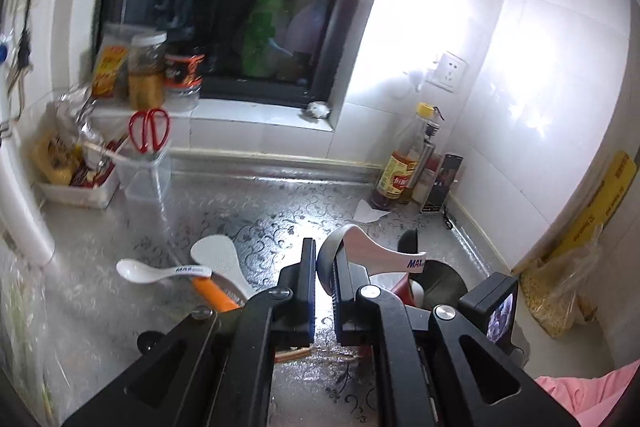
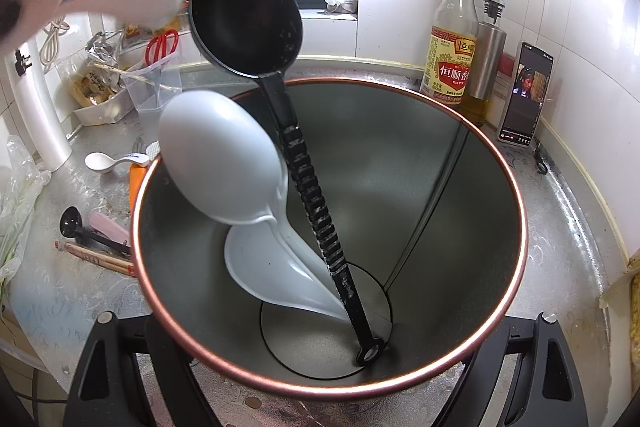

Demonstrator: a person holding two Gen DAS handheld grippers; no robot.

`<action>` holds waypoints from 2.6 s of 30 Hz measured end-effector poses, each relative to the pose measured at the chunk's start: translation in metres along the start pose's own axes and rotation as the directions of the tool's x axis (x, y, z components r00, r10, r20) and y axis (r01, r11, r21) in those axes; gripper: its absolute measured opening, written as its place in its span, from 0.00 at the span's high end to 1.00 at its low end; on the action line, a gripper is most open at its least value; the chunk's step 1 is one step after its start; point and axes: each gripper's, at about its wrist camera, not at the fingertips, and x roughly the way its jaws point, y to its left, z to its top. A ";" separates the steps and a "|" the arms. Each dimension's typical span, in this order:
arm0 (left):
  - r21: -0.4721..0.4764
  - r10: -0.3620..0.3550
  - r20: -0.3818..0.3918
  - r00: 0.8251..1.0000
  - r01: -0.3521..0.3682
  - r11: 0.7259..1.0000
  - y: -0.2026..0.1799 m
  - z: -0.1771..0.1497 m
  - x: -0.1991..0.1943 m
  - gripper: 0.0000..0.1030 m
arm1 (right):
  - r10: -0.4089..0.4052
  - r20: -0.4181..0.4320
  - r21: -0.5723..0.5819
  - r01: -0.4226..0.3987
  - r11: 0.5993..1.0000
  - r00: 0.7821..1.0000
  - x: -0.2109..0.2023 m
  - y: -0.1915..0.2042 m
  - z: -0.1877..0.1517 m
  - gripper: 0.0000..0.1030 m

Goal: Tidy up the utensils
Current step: 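Lift the MAX spoon and carry it over the red holder with the left gripper, then drop the MAX spoon into the red holder by opening the left gripper, then move the left gripper back over the black measuring scoop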

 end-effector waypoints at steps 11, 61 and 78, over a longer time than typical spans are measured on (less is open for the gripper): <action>0.270 0.050 -0.013 0.999 -0.045 0.962 -0.070 0.007 0.026 0.93 | 0.001 -0.002 0.000 -0.001 1.000 1.000 0.000 0.000 0.000 0.12; 0.070 0.085 -0.128 0.988 -0.077 0.995 -0.023 0.002 0.054 0.53 | 0.005 -0.012 -0.015 -0.006 1.000 1.000 0.003 0.001 0.001 0.12; -0.225 0.308 -0.300 0.903 -0.381 0.897 0.109 -0.071 0.030 0.49 | 0.020 0.023 0.021 -0.021 1.000 1.000 -0.004 -0.001 -0.001 0.11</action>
